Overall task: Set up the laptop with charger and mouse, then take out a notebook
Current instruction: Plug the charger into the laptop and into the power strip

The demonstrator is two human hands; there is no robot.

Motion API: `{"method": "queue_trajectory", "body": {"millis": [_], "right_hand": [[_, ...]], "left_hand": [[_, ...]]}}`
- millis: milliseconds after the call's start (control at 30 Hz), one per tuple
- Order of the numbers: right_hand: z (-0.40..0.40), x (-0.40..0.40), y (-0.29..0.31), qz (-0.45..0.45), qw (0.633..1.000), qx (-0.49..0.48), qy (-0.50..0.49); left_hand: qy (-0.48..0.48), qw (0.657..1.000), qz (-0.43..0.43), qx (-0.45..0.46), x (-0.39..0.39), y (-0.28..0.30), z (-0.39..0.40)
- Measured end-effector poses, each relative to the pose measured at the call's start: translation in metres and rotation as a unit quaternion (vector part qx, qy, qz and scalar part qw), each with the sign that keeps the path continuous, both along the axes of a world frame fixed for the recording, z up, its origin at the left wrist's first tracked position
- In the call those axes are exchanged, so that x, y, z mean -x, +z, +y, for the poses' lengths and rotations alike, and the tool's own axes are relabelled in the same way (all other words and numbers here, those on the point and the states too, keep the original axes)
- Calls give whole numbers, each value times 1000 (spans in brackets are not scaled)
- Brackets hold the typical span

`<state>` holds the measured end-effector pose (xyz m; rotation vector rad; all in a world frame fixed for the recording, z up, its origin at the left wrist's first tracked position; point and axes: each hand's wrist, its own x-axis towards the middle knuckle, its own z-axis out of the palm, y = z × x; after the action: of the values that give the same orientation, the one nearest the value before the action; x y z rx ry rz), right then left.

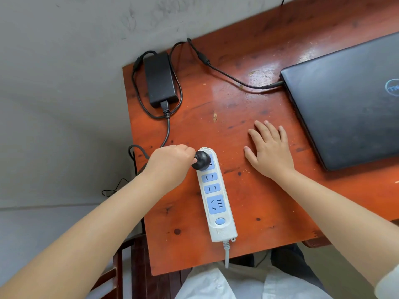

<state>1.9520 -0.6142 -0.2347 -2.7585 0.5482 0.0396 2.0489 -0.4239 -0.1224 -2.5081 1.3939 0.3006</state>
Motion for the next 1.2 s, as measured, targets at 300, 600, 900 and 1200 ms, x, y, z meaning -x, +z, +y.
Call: {"method": "queue_trajectory", "body": {"millis": [300, 600, 900, 1200], "right_hand": [[1, 0, 3, -7, 1000, -4, -4], [0, 0, 2, -9, 1000, -4, -3], [0, 0, 1, -9, 1000, -10, -1], [0, 1, 3, -26, 1000, -5, -5]], "left_hand": [[-25, 990, -15, -141, -4, -7, -15], [-49, 970, -4, -240, -6, 0, -41], [0, 956, 2, -294, -4, 5, -37], [18, 965, 47, -257, 1, 1, -36]]}}
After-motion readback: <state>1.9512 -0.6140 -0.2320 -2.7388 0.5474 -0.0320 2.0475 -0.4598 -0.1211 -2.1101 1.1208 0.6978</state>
